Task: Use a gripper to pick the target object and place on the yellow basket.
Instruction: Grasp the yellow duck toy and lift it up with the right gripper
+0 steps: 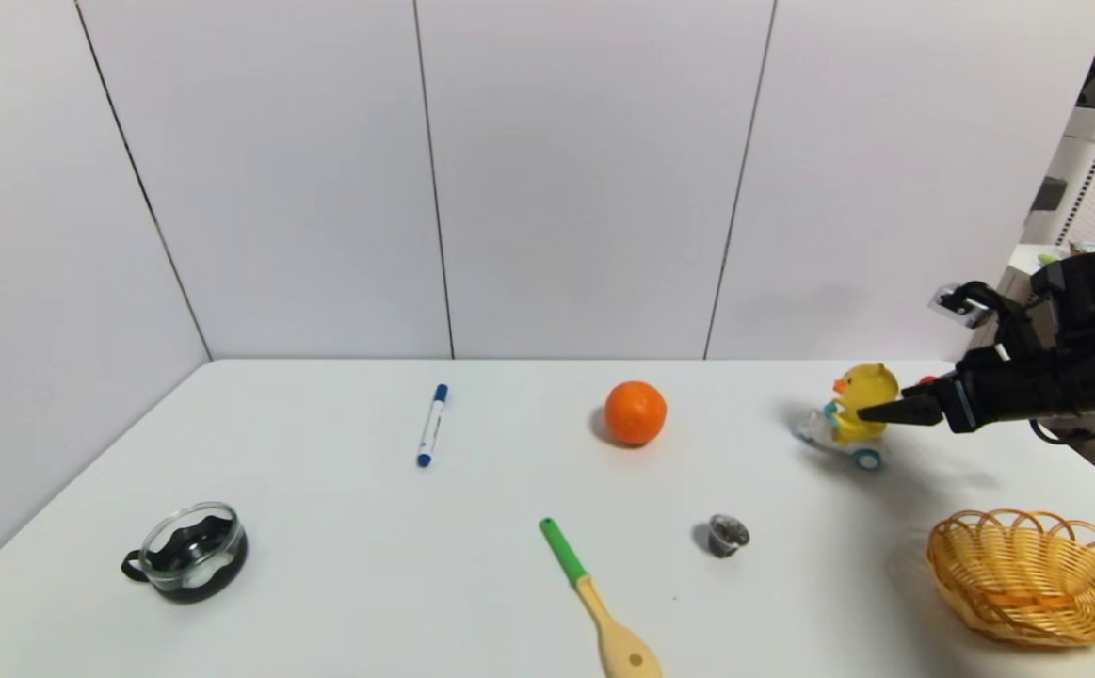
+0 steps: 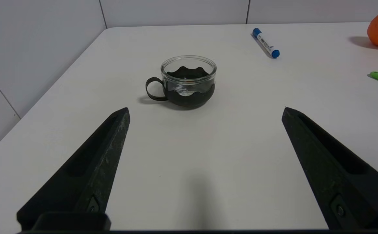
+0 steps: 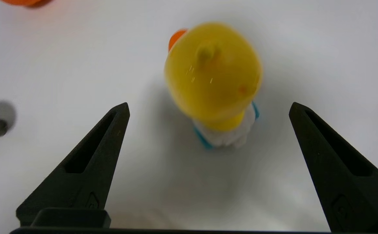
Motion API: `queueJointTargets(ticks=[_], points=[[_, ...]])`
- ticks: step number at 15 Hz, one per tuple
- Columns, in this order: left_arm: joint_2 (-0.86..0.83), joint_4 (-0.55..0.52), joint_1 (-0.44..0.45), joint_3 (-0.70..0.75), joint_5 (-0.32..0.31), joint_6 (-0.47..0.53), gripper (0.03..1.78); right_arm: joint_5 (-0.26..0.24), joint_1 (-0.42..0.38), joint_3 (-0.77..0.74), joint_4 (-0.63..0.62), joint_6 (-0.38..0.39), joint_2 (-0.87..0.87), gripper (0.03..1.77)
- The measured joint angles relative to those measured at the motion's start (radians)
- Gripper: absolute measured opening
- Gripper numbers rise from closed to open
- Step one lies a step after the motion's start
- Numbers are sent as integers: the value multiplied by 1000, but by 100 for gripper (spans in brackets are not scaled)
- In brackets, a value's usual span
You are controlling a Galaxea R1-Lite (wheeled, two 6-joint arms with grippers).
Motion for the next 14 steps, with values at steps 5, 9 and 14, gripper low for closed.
queueJointTargets(ticks=[5,9,14], points=[[0,0,0,0,0,0,169,13,5,-39,-21,-6,76,169],[0,0,0,0,0,0,169,65,6,-41,-24,-60,91,169],[0,0,0,0,0,0,169,91,6,-39,-65,-120,107,170]])
